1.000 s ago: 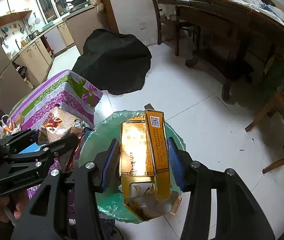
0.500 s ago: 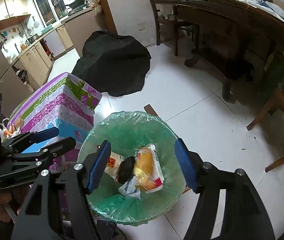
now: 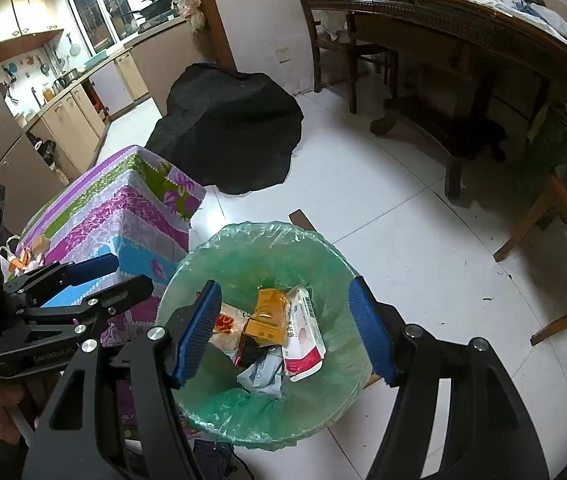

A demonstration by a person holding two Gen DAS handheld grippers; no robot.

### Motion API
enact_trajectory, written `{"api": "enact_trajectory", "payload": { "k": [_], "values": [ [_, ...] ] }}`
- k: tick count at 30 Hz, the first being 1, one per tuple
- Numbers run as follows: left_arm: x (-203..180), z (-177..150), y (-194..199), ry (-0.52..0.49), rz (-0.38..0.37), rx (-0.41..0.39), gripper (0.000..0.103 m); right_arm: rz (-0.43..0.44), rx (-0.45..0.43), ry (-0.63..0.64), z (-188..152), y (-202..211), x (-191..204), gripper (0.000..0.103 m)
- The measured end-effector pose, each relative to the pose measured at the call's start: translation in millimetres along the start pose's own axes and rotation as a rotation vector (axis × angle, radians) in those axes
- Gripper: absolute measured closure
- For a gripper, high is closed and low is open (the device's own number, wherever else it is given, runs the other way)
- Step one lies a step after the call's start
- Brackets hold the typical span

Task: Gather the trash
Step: 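Swing both tools back over the table toward the remaining items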

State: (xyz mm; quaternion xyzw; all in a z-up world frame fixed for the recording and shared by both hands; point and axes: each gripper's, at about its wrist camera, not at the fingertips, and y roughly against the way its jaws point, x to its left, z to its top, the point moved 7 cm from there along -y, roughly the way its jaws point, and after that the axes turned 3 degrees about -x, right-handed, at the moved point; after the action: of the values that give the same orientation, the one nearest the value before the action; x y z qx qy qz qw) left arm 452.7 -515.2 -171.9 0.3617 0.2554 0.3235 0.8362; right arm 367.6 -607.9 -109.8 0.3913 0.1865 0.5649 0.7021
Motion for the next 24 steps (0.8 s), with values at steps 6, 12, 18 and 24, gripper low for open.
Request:
{"api": "enact_trajectory", "payload": {
  "k": [6, 12, 18, 24],
  "values": [
    [9.2, -6.7, 10.8, -0.013, 0.014, -0.005, 0.031, 0.005, -0.021, 0.018, -1.3, 7.2, 7.2, 0.036],
    [32.7, -19.7, 35.1, -0.015, 0.029, -0.026, 0.031, 0.025, -0.060, 0.058, -5.7, 16.6, 29.4, 0.031],
    [65.8, -35.2, 67.0, -0.006, 0.060, -0.059, 0.031, 0.078, -0.100, 0.135, -11.4, 26.7, 73.4, 0.028],
    [110.7, -56.8, 103.9, 0.019, 0.084, -0.091, 0.031, 0.159, -0.138, 0.197, -15.9, 36.4, 123.0, 0.023]
  ]
}}
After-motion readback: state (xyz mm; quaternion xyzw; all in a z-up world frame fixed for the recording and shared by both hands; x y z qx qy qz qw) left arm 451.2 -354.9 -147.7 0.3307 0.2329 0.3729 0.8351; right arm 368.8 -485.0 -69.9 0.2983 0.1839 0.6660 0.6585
